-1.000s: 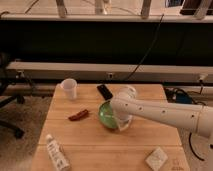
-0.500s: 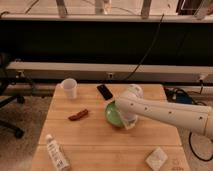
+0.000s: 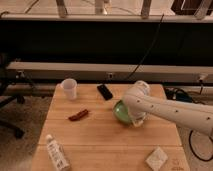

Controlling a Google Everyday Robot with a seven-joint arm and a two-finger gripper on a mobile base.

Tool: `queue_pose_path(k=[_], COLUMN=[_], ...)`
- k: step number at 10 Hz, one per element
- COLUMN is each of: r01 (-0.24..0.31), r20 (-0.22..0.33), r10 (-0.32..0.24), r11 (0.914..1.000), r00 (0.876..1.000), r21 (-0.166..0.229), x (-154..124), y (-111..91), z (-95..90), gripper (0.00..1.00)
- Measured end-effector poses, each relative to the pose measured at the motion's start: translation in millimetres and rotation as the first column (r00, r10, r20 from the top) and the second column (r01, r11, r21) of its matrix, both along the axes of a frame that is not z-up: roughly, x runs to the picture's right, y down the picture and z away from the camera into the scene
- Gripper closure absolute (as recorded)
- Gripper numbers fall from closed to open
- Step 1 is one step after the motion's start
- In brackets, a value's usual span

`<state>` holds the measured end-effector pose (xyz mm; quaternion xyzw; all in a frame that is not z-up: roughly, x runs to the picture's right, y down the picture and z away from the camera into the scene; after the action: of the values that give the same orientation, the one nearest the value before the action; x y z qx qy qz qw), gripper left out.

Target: Drag the ceramic bowl in a circle

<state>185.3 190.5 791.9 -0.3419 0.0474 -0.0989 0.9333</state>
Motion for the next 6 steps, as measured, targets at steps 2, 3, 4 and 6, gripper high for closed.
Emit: queue_pose_path(k=[2, 3, 4, 6], r01=[0.006, 0.009, 0.009, 0.022], r20=[-0.03, -0.039, -0.042, -0.026], r10=[-0.007, -0.009, -0.01, -0.022], r11=[1.0, 0.9999, 0.9999, 0.9997], r00=[1.0, 0.999, 0.999, 0.999], r21=[-0.005, -0.008, -0.011, -0.014], x=[21.4, 28.5, 31.8, 29.6], y=[-11.7, -17.1, -21.1, -31.2], z=[7.2, 11.7, 15.9, 27.5], gripper=[1.0, 1.0, 1.0, 1.0])
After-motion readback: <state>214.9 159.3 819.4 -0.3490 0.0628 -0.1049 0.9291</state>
